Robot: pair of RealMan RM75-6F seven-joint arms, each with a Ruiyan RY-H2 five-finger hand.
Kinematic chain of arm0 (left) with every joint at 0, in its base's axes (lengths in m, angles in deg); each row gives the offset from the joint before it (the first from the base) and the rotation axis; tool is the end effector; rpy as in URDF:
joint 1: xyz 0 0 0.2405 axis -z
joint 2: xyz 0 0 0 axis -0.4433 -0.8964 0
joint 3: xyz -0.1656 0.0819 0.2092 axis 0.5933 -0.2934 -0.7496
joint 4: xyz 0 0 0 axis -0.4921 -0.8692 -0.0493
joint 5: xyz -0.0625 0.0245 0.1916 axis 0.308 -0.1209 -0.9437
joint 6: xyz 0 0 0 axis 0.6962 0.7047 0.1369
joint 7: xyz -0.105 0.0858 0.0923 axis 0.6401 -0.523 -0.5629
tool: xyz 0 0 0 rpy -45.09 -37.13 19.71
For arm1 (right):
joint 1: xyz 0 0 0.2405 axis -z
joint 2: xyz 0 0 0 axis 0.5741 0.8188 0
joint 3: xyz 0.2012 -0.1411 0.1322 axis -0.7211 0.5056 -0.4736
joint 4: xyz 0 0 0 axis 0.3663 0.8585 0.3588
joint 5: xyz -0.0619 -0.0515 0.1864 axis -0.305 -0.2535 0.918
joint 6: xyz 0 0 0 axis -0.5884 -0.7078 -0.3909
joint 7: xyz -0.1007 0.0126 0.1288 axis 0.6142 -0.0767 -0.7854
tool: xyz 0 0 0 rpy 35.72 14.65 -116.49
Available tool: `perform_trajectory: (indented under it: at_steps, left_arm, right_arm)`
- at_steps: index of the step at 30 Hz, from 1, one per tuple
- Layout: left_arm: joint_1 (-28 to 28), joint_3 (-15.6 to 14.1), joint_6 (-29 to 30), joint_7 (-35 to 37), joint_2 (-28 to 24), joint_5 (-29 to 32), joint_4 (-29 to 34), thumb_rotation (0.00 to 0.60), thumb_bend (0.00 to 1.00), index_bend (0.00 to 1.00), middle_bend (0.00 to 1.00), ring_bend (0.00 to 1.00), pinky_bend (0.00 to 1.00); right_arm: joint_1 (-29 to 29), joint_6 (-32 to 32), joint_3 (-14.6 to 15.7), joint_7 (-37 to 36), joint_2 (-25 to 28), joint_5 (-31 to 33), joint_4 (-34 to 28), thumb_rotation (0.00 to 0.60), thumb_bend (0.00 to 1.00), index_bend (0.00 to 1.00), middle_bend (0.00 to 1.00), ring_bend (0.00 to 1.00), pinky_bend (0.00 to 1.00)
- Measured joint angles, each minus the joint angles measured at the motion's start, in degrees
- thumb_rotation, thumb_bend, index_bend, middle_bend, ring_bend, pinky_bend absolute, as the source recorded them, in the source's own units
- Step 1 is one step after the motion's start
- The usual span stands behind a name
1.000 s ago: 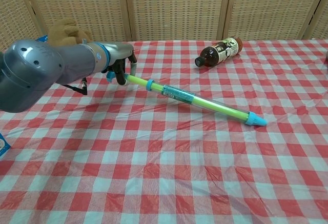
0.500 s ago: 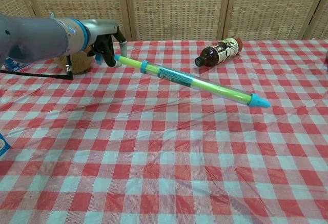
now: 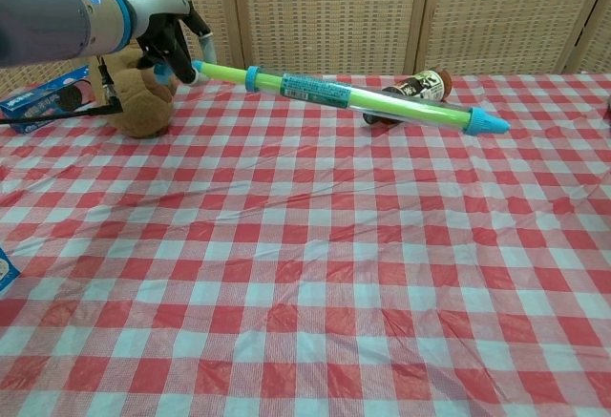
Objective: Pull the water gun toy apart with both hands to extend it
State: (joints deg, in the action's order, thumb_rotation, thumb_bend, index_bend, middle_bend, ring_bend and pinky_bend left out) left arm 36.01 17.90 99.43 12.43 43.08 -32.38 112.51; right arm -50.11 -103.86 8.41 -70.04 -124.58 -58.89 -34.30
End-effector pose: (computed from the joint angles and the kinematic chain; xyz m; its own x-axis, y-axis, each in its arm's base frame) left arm -0.0757 0.4547 0.0363 0.3296 0.2636 0.9066 0.9433 -0.0509 -0.3281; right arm -0.2543 -0.2899 0.1873 0.2374 0.0826 0.9679 -0.9685 -0.0568 0.2424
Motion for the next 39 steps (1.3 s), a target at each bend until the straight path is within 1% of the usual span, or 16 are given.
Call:
perform_trajectory:
  at_steps: [2, 5, 8, 11, 14, 17, 23, 31, 39]
  left_arm:
    - [0.02, 0.10, 0.43, -0.04, -0.34, 0.11, 0.44, 0.600, 0.64, 0.89, 0.96, 0.89, 0.79]
    - [-0.07, 0.17, 1.02, -0.03, -0.95, 0.31, 1.29, 0.600, 0.64, 0.89, 0.96, 0.89, 0.79]
    - [-0.27, 0.27, 1.71, 0.14, -1.73, 0.83, 2.08, 0.600, 0.64, 0.89, 0.96, 0.89, 0.79]
    - [-0.40, 0.31, 1.97, 0.41, -2.03, 1.13, 2.28, 0.600, 0.64, 0.89, 0.96, 0.89, 0.79]
    - [-0.46, 0.31, 2.13, 0.67, -2.11, 1.33, 2.27, 0.600, 0.64, 0.89, 0.96, 0.89, 0.79]
    - [-0.50, 0.46, 2.18, 1.08, -2.06, 1.72, 2.25, 0.600, 0.64, 0.89, 0.96, 0.89, 0.79]
    - [-0.55, 0.54, 1.78, 1.44, -2.57, 2.36, 3.63, 0.600, 0.64, 0.89, 0.96, 0.89, 0.79]
    - [-0.19, 0.59, 2.44, 1.62, -3.00, 2.58, 5.78, 0.600, 0.64, 0.89, 0.96, 0.89, 0.79]
    - [0.75, 0.67, 3.20, 1.48, -2.22, 3.24, 6.52, 0.600, 0.64, 0.89, 0.96, 0.89, 0.79]
  right_arm:
    - [-1.59, 1.36, -0.89, 2.70, 0.22, 2.04, -2.20, 0.600, 0.11, 0.24, 0.44, 0.44, 0.26]
    - [-3.57, 2.59, -1.93, 5.87, 0.00, 4.71, -4.82, 0.600, 0.12, 0.27, 0.59, 0.59, 0.32]
    - [-4.98, 2.92, -2.60, 8.90, -0.71, 6.49, -6.58, 0.600, 0.13, 0.29, 0.72, 0.71, 0.38]
    - [-6.37, 2.82, -3.20, 12.82, -1.66, 9.84, -8.61, 0.600, 0.14, 0.30, 0.82, 0.79, 0.43]
    - [-7.65, 2.26, -3.67, 15.85, -2.89, 12.98, -10.40, 0.600, 0.15, 0.32, 0.88, 0.85, 0.45]
    - [-8.52, 1.53, -3.81, 17.34, -4.26, 14.88, -11.14, 0.600, 0.16, 0.33, 0.91, 0.88, 0.45]
    - [-9.93, 1.62, -3.13, 18.21, -6.73, 16.99, -10.40, 0.600, 0.25, 0.34, 0.96, 0.92, 0.47]
    - [-11.51, 2.36, -2.71, 17.78, -9.31, 18.59, -8.29, 0.600, 0.26, 0.35, 0.98, 0.95, 0.48]
    - [-12.23, 2.04, -2.20, 16.55, -10.96, 18.24, -7.10, 0.600, 0.30, 0.41, 1.00, 0.98, 0.51]
